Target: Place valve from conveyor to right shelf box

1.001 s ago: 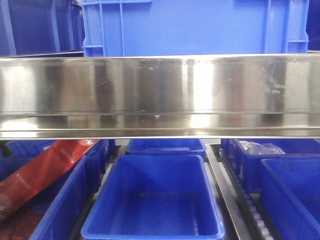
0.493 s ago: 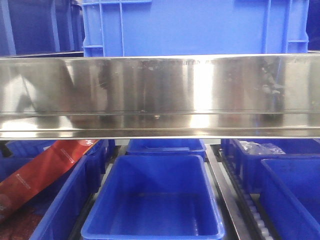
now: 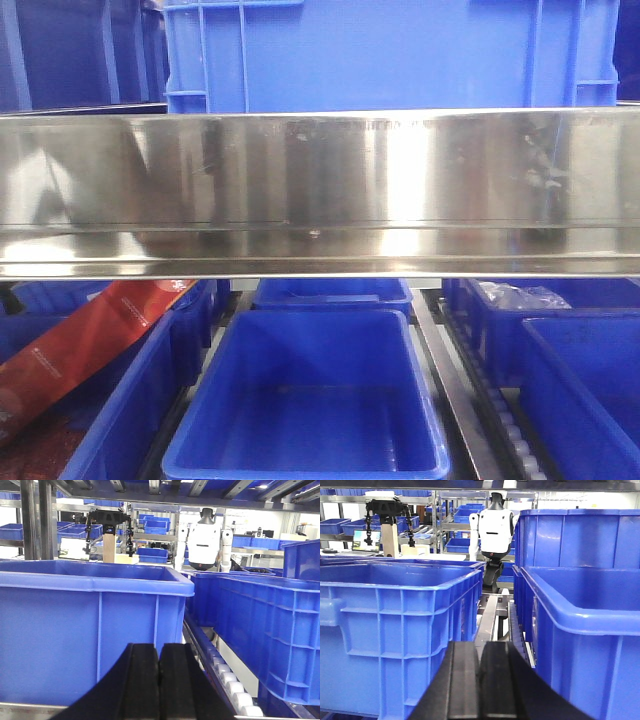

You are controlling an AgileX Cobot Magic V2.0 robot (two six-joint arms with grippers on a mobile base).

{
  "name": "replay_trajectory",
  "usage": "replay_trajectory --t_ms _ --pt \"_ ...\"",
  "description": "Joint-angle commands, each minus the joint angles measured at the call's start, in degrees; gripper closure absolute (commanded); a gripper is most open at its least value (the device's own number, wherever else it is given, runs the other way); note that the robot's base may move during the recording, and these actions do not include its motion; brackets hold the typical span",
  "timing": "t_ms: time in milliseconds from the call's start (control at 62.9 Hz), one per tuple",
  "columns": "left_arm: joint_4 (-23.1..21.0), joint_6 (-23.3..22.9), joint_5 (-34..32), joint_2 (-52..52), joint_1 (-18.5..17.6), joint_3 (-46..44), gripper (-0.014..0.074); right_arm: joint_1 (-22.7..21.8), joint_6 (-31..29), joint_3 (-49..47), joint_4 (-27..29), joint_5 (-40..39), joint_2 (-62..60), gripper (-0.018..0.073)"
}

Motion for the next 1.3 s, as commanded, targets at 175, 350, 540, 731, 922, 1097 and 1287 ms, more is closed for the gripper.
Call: replay_trajectory --t_ms 175,350,540,731,922,1097,1287 --pt "0.1 -0.2 -1.0 -0.1 0.2 0.0 0.0707 -0.8 -0.1 0.4 -0.6 -1.9 -1.0 0.0722" --pt "0.1 -0.2 -1.0 -0.1 0.2 0.0 0.0707 -1.9 -0.1 5.2 -0.6 -4.3 -6.2 0.0722" --pt "0.1 -0.2 -1.0 -0.1 0.2 0.0 0.0707 -4.8 -0.1 15.5 1.8 -4.3 -13.9 0.0722" --pt "0.1 -0.2 -1.0 -0.1 0.2 0.0 0.0707 -6.0 -0.1 22.7 1.8 -4.3 -19.5 0.0722" --pt "0.1 -0.2 -1.0 -0.1 0.2 0.0 0.0707 -6.0 -0.1 23.9 1.4 -1.5 -21.0 0.0722" --pt "0.1 -0.2 -1.0 -0.1 0.2 0.0 0.0707 -6.0 -0.1 23.9 1.4 -2.8 -21.0 0.0722" --pt "0.1 -0.2 -1.0 -0.1 0.2 0.0 0.0707 -6.0 -0.1 23.9 1.4 -2.8 -21.0 0.0722"
